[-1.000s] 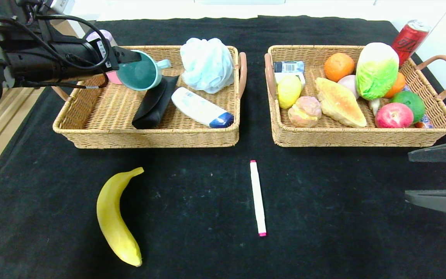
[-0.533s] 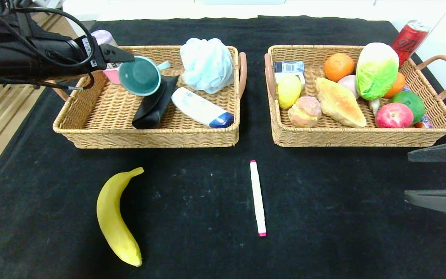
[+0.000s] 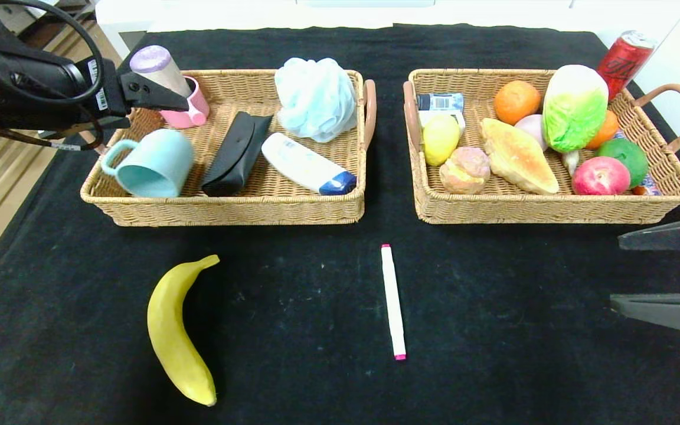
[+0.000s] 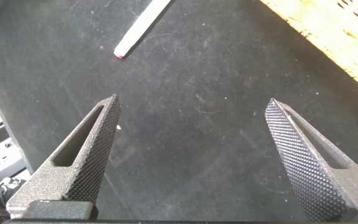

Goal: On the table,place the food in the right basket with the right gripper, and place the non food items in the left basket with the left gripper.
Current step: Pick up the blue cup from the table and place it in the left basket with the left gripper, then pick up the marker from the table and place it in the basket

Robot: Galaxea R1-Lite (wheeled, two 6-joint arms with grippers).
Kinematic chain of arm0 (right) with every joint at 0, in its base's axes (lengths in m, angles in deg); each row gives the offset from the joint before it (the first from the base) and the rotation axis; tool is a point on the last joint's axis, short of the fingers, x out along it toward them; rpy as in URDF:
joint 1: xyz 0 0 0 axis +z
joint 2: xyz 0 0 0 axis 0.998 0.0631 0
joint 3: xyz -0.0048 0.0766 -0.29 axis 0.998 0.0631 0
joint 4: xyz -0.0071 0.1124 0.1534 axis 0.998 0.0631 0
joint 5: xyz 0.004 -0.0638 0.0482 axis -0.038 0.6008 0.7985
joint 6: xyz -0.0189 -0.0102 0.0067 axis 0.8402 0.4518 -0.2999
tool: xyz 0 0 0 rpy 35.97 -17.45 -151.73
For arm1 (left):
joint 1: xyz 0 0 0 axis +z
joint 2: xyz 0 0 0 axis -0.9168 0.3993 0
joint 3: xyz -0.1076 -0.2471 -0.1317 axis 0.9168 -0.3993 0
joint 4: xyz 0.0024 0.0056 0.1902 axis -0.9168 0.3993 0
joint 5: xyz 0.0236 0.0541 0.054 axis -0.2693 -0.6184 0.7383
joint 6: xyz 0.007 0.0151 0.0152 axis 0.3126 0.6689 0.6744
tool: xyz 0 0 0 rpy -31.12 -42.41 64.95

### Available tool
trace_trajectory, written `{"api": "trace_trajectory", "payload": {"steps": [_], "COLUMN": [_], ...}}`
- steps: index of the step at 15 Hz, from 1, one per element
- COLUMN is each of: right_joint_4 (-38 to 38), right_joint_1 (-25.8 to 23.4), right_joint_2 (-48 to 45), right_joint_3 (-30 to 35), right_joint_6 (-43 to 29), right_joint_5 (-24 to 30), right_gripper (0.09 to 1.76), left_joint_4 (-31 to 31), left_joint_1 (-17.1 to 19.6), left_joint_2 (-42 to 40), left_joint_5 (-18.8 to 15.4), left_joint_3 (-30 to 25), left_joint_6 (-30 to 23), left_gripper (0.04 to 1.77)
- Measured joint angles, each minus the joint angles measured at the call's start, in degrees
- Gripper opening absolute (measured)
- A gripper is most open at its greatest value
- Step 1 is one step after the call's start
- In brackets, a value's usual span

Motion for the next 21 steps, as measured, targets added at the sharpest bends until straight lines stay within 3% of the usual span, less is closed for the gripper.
{"api": "trace_trajectory", "payload": {"steps": [5,9,15,21], "right_joint_4": [-1.33,-2.27,-2.46,-2.46], "right_joint_1": [0.07,0.09,0.07,0.0], "right_joint_2": [0.05,0.09,0.09,0.0], "right_joint_3": [0.27,0.63,0.82,0.73], "right_joint_6": [-0.13,-0.17,-0.17,-0.16], "right_joint_5": [-0.29,-1.71,-1.71,-1.71], "right_gripper": [1.71,1.71,1.71,1.71], "left_joint_4": [10.56,14.53,16.01,15.96], "left_joint_1": [-4.8,-12.69,-26.86,-36.32], "left_joint_2": [-2.28,-2.76,-0.8,5.71], "left_joint_5": [0.96,8.9,19.16,25.31], "left_joint_3": [0.2,0.28,-0.17,0.16], "left_joint_6": [-0.24,-0.72,-7.94,-14.47], "left_gripper": [1.69,1.7,1.7,1.71]}}
